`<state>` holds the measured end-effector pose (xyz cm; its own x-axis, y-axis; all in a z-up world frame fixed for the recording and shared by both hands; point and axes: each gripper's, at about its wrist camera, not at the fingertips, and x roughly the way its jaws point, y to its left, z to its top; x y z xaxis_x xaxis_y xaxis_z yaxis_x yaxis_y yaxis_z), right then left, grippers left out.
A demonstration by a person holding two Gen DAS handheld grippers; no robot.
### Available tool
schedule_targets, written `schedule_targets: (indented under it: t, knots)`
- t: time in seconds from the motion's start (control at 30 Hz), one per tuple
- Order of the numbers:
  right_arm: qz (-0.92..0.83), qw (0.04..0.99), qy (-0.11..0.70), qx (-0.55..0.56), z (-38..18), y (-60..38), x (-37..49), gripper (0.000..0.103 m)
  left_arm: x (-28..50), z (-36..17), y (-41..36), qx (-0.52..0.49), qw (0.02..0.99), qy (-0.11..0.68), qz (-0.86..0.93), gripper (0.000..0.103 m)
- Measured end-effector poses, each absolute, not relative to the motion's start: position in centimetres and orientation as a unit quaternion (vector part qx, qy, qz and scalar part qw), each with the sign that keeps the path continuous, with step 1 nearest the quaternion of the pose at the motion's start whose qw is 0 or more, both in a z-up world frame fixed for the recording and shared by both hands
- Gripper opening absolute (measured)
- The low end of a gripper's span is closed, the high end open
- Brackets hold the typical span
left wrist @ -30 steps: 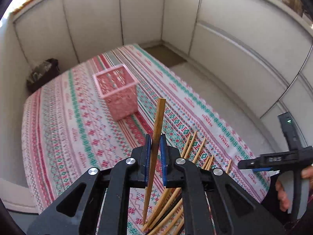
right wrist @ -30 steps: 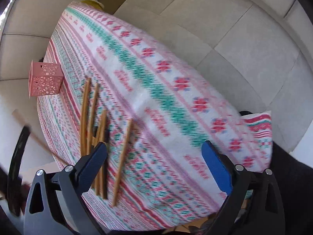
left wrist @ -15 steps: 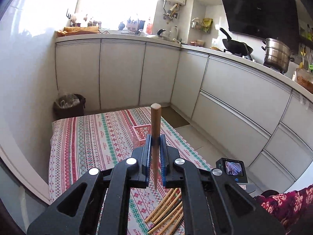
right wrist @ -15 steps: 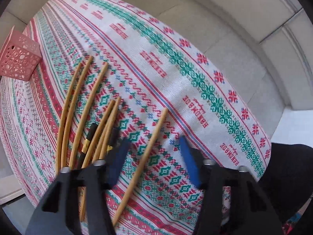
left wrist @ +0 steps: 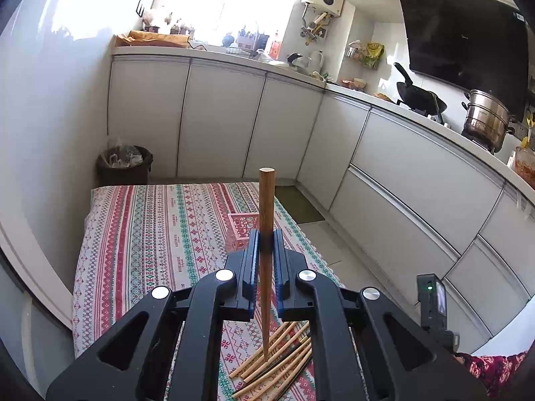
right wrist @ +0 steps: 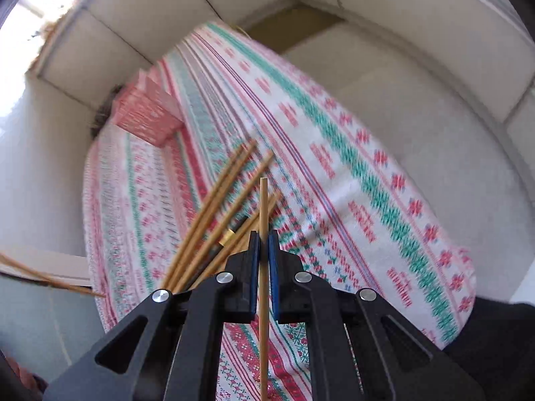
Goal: Organize utensils
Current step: 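Carry the chopstick upright over the pink basket with the left gripper while the right gripper grasps one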
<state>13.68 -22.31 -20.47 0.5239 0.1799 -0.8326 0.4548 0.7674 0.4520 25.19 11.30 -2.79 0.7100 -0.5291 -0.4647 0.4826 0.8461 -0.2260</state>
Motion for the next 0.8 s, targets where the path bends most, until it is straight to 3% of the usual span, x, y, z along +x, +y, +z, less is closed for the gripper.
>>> schedule_targets:
  t: [0.47, 0.8]
  knots:
    - [-0.014, 0.911, 0.292, 0.292, -3.6, -24.3, 18.8, 0.006, 31.3, -0.3, 4.2, -0.045, 0.934, 0.259, -0.244, 0.007]
    - [-0.007, 0.927, 0.225, 0.302, -0.2, -27.1, 28.7, 0.006, 39.2, 0.5, 2.3, -0.062, 0.959, 0.212, -0.177, 0.007]
